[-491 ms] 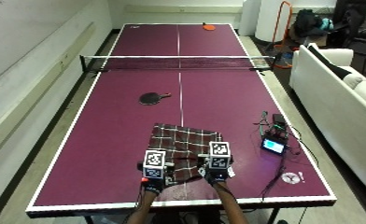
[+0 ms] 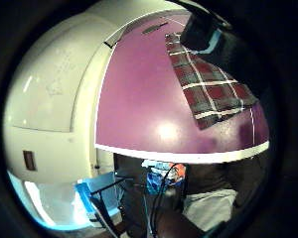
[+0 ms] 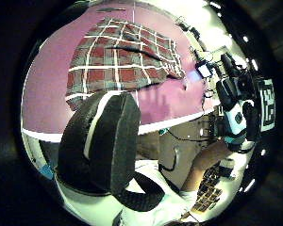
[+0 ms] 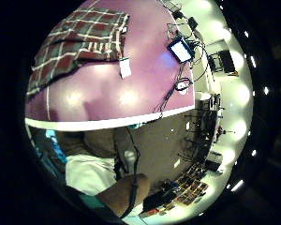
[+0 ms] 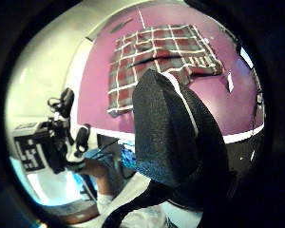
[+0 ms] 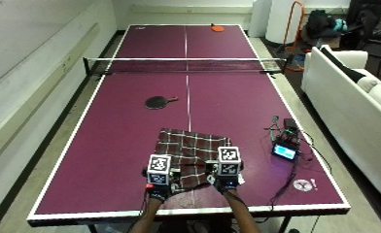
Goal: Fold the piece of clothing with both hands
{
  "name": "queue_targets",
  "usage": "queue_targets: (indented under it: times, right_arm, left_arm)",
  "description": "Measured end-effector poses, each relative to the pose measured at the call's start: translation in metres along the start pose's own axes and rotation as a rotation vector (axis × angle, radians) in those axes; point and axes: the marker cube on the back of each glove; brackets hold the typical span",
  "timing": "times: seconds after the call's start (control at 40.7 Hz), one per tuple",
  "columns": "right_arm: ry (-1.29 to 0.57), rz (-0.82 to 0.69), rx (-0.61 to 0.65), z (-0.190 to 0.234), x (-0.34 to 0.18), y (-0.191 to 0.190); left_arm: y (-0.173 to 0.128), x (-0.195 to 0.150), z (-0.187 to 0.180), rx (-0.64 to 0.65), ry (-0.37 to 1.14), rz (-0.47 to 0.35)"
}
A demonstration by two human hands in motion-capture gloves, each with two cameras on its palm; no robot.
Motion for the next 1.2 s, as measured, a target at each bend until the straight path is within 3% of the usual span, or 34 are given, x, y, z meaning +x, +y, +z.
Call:
queue_targets:
  times: [0.295, 0.442, 0.541, 0.762, 0.909, 1.106, 1.204]
  right_arm:
    - [0.030, 0.016, -0.016, 0.008, 0.017, -0.003]
    - [0.090, 0.047, -0.028, 0.034, 0.025, -0.014]
    - [0.090, 0.067, -0.066, 0.065, 0.032, -0.030]
    - [0.056, 0.031, -0.091, 0.074, 0.028, -0.028]
    - [0.074, 0.044, -0.096, 0.083, 0.033, -0.033]
    - [0.056, 0.033, -0.084, 0.100, 0.041, -0.049]
    - [0.075, 0.039, 0.021, 0.101, 0.040, -0.056]
  left_arm:
    - [0.004, 0.006, -0.001, -0.015, -0.035, -0.002]
    - [-0.013, 0.012, 0.029, 0.001, -0.046, 0.003]
    - [-0.022, 0.015, 0.061, -0.076, -0.047, -0.007]
    - [-0.030, 0.014, 0.101, -0.161, -0.085, -0.032]
    - [0.003, 0.011, 0.060, -0.193, -0.148, -0.092]
    - [0.003, 0.014, 0.077, -0.315, -0.071, -0.033]
    - [-0.003, 0.013, 0.078, -0.204, -0.064, -0.048]
